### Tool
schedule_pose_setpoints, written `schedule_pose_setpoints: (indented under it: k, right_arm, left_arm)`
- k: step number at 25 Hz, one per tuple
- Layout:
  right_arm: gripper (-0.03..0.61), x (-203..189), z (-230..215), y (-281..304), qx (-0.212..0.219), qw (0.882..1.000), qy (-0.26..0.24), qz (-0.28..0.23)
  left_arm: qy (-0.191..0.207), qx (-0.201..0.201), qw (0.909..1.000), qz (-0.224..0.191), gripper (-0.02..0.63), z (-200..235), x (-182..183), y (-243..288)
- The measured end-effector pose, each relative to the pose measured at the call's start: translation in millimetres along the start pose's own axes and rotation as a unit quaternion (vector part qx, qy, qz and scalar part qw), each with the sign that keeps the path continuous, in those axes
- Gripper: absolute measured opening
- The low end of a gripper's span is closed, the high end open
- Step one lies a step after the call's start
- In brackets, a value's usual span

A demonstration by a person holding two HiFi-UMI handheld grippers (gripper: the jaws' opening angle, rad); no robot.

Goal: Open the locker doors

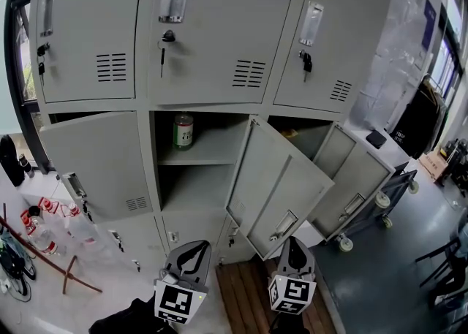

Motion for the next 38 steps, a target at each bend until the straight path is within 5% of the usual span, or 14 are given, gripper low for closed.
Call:
schedule_pose_setpoints:
  k: [18,38]
  right_arm:
    - [0.015,11.6,0.4,-7.4,0.015,1.0,0.008,-0.017]
    - [0.015,23.3,145.9,-49.9,0.188,0.981,0.025,-0.044]
  left_arm:
    - [0.006,0.007,1.0,-0.003,0.025,0.4,4.9,0.2]
    - [0.008,0.123,0.9923,0.006,0.025,40.5,0.0,-94.4]
Point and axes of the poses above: the fingertips, and each gripper's own axes: y forward along the fingers, z to its left, x out of its top, the point moved 1 cm from there along -y, backward along the fingers, and after that the axes turned 1 degree about -x, right-handed, at the moved point
